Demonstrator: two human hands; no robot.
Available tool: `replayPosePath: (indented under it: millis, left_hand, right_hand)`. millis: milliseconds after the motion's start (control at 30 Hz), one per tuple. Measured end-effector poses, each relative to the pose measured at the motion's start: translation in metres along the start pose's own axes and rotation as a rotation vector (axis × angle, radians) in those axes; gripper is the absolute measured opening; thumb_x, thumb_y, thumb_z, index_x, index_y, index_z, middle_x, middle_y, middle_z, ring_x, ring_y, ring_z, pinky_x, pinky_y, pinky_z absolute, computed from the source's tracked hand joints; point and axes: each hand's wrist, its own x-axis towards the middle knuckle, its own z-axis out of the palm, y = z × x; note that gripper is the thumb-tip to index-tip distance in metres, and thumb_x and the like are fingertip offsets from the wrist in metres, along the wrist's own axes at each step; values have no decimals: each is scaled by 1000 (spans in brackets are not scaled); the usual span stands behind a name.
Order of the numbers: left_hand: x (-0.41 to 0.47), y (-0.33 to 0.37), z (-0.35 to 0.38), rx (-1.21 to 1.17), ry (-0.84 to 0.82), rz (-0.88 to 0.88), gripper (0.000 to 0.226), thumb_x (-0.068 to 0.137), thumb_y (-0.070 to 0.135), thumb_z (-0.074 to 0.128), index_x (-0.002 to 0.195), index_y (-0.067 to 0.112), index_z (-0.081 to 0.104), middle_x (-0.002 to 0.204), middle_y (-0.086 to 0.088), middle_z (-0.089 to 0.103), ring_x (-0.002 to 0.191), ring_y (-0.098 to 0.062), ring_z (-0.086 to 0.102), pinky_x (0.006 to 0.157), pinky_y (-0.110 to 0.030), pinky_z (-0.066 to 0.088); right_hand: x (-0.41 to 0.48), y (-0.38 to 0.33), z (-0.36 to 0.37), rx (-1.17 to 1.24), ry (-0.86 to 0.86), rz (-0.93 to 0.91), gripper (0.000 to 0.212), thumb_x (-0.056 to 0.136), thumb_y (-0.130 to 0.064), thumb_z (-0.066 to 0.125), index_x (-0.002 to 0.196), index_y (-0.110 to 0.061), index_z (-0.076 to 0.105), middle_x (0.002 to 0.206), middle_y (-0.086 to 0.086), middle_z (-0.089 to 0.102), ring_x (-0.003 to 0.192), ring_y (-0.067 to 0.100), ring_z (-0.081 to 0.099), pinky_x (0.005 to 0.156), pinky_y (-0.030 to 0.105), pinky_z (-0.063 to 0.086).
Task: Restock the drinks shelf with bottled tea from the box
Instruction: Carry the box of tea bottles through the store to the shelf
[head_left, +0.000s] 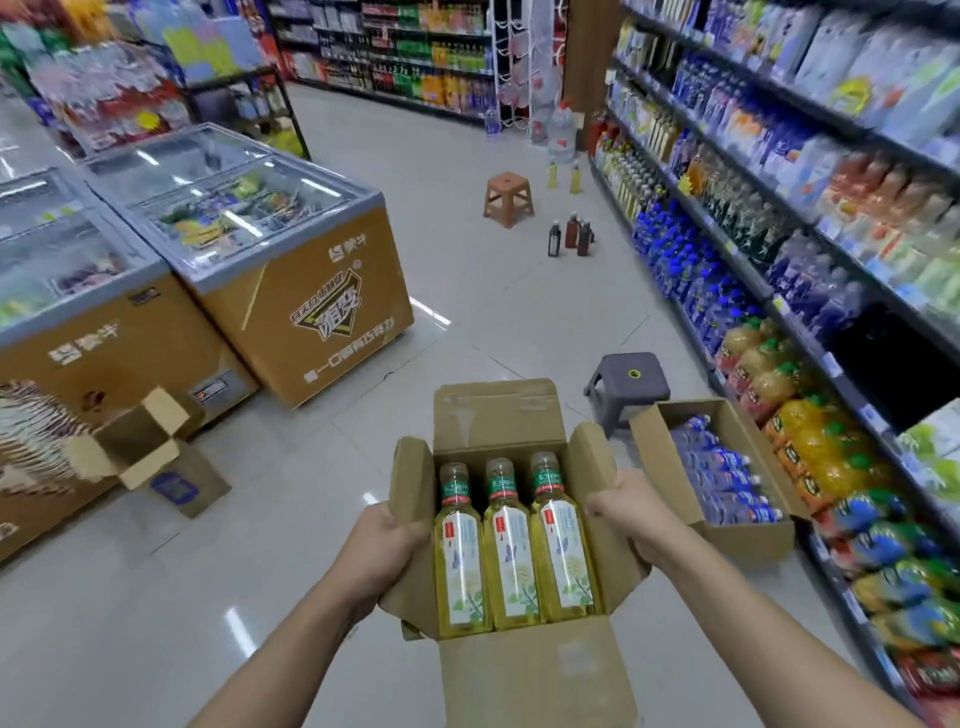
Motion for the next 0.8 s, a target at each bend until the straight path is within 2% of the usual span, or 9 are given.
replayPosePath:
  millis: [67, 133, 200, 267, 333, 433, 600, 667, 800]
  left_hand:
    - [65, 32, -3, 21, -17, 19, 14, 80, 16, 73, 89, 7, 72, 79, -8, 77, 73, -22, 75, 62, -34, 59]
    - [133, 64, -8, 19, -39, 23, 25, 72, 23, 74, 90, 6, 71, 79, -7, 77, 75, -24, 76, 65, -37, 60]
    - [198, 98, -13, 33, -76, 29, 17, 80, 17, 75, 92, 6, 70, 80, -7, 77, 76, -24, 76, 66, -38, 60]
    - [273, 133, -18, 58, -101, 31, 8, 86, 11, 71, 92, 6, 70, 81, -8, 77, 77, -25, 76, 69, -40, 61]
    - [316, 167, -18, 84, -98, 41, 4, 87, 8, 68, 89, 6, 69, 80, -9, 77, 77, -26, 75, 69, -41, 62]
    - [416, 227, -21, 109, -119, 43, 2, 87, 6, 68, 87, 8, 69, 77, -7, 76, 72, -21, 74, 63, -35, 61]
    - [586, 324, -22, 121, -153, 37, 6, 88, 7, 68, 91, 11, 65, 76, -5, 75, 66, -15, 73, 54, -26, 55]
    - [653, 358, -20, 124, -149, 32, 6, 87, 8, 69, 91, 11, 65, 74, -4, 75, 65, -14, 73, 54, -26, 56]
    - [781, 425, -20, 115, -135, -8, 2, 87, 8, 69, 89, 8, 70, 75, -6, 76, 69, -19, 74, 63, -38, 61]
  right_hand:
    - [53, -37, -8, -23, 36, -19, 11, 77, -7, 66, 88, -11, 66, 83, 13, 69, 78, 27, 67, 66, 33, 53]
    - [107, -75, -13, -7, 78, -33, 9, 78, -3, 64, 79, -11, 64, 73, 8, 67, 68, 21, 64, 56, 27, 49]
    - [154, -114, -16, 39, 117, -10, 25, 79, 5, 61, 64, -14, 56, 55, -1, 58, 53, 13, 55, 47, 20, 39]
    - [215, -158, -23, 62, 154, 13, 33, 78, 7, 61, 57, -16, 52, 49, -4, 53, 48, 13, 51, 46, 20, 37]
    - [250, -191, -32, 56, 165, 19, 28, 77, 5, 62, 60, -15, 54, 53, 1, 56, 53, 19, 53, 52, 24, 40]
    - [340, -253, -45, 59, 188, 54, 8, 79, 1, 65, 79, -7, 62, 70, 11, 64, 63, 24, 60, 56, 28, 45]
    - [499, -351, -70, 53, 190, 21, 12, 84, -3, 67, 83, -12, 58, 72, 6, 60, 63, 16, 56, 47, 23, 41]
    - [568, -385, -79, 57, 193, 27, 11, 84, -1, 66, 83, -11, 61, 70, 6, 61, 62, 17, 57, 44, 21, 43]
    - [697, -463, -94, 69, 154, 55, 11, 76, 4, 64, 79, -6, 66, 70, 11, 67, 63, 23, 63, 56, 26, 47]
